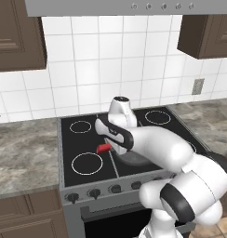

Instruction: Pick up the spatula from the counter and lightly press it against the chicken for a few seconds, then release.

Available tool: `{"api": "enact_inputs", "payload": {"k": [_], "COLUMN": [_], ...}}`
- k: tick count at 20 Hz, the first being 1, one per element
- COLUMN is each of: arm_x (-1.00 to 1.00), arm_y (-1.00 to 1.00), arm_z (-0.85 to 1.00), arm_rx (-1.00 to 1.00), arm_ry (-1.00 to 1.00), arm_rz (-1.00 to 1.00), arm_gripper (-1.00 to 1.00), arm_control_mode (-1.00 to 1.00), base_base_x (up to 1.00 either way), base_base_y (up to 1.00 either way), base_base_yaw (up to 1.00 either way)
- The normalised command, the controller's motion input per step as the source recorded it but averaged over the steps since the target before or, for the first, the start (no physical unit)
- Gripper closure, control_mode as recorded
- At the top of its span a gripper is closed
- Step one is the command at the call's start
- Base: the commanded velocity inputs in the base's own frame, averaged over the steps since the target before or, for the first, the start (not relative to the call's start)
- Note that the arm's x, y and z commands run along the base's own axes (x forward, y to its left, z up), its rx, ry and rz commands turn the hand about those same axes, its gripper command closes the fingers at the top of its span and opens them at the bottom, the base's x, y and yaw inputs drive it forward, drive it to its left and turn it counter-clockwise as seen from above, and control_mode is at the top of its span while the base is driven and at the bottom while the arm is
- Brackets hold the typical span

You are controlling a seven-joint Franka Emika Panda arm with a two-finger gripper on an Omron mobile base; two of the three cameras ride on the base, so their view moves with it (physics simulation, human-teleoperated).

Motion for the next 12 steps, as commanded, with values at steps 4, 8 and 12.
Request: {"api": "enact_inputs", "payload": {"k": [4, 8, 12], "arm_x": [0.11, 0.10, 0.10], "arm_y": [0.00, 0.00, 0.00], "arm_z": [-0.11, -0.12, -0.13], "arm_rx": [0.00, 0.00, 0.00], "arm_ry": [0.00, 0.00, 0.00], "arm_rz": [0.00, 0.00, 0.00], "arm_gripper": [1.00, 1.00, 1.00], "arm_control_mode": [-1.00, -1.00, -1.00], "base_base_x": [0.00, 0.00, 0.00], "base_base_y": [0.00, 0.00, 0.00], "base_base_yaw": [0.00, 0.00, 0.00]}}
